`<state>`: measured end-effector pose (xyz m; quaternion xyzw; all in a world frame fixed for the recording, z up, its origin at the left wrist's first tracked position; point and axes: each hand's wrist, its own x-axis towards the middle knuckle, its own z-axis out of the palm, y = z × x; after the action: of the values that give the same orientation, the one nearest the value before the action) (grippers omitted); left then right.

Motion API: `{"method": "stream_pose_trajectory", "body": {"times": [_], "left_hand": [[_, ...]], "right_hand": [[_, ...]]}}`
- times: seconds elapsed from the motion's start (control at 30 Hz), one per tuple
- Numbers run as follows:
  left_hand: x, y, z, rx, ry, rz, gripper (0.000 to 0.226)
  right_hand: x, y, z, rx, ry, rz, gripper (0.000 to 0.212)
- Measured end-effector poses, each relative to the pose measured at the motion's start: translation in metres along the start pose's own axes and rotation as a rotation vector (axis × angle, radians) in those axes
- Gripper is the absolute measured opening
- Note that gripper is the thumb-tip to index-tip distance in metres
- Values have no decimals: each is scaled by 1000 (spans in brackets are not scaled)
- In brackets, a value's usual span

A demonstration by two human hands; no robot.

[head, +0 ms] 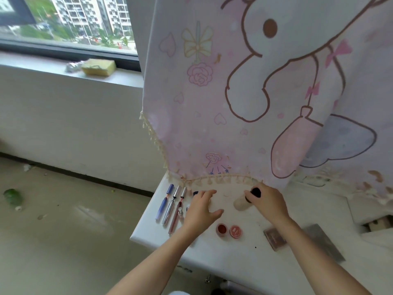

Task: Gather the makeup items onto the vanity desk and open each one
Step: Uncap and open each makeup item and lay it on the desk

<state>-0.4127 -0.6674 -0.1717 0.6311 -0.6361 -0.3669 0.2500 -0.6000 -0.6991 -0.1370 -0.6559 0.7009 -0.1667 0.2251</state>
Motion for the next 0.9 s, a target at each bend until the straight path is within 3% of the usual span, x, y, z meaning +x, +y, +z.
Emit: {"method": "stream_pose_trajectory", "body": {"times": [0.2, 0.33, 0.67, 0.9], "left_hand": [[-1, 29, -21, -92, -91, 141, 62], [-5, 42, -31, -263, -131, 137, 32], [-20, 29, -36, -345, -194, 18, 16], [-32, 27, -47, -412, -282, -2, 16]], "right_hand": [[-15, -56, -36, 365, -11, -112, 29], [-20, -73, -41, 506, -1, -133, 30], [-22, -84, -21, 140, -18, -157, 35], [-26, -87, -8, 298, 75, -97, 44]]}}
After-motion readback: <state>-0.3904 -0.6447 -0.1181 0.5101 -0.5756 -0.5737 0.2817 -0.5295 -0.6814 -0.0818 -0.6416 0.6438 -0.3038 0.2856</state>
